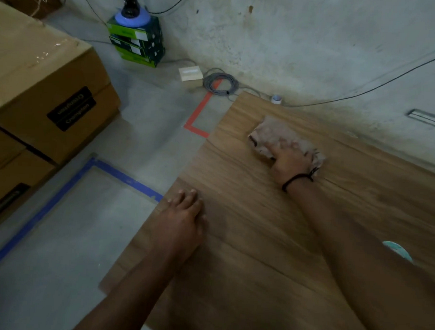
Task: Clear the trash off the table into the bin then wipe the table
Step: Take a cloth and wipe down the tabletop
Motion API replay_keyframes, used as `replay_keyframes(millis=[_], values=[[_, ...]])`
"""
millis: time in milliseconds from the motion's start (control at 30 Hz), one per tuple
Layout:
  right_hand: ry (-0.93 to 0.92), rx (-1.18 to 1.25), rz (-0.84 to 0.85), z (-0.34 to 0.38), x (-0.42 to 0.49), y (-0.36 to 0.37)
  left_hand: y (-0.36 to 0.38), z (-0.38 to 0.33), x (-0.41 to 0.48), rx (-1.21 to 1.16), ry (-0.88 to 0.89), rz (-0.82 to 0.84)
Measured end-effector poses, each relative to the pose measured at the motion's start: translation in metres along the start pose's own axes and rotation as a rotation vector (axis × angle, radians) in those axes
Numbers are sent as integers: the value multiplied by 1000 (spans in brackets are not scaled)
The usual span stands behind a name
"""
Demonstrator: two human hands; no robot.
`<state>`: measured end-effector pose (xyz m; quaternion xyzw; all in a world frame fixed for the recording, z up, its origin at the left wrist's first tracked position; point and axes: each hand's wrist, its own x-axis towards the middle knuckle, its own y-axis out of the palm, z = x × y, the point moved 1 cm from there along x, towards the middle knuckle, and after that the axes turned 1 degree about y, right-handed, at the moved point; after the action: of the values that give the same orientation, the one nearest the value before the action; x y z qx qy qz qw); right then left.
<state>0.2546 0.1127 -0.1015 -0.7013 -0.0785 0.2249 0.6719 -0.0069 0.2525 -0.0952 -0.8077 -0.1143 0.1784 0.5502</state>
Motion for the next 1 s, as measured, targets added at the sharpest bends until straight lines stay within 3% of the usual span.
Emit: replay_keyframes(millis=[267,400,500,633,767,867,933,1000], values=[[-330,103,67,46,-86,3,-3,2,-3,-119,-7,4],[-209,320,-83,41,-12,-29,-3,-2,-3,-142,-23,-3],[-159,310,-11,63,31,-29,-2,-2,-4,-130,-31,15],[-115,133,100,127,-5,-4,2,1,-1,-120,-14,-7],[-477,16,117,150,-79,6,-5,8,-5,-88,112,13],[-620,262,192,116,-93,-15,-13,20,-33,-99,170,-18],[-522,416,71,85,-85,-35,-12,27,-60,-66,96,-19],[-327,370,-31,39,-59,-42,-12,29,-79,-114,-35,-2]])
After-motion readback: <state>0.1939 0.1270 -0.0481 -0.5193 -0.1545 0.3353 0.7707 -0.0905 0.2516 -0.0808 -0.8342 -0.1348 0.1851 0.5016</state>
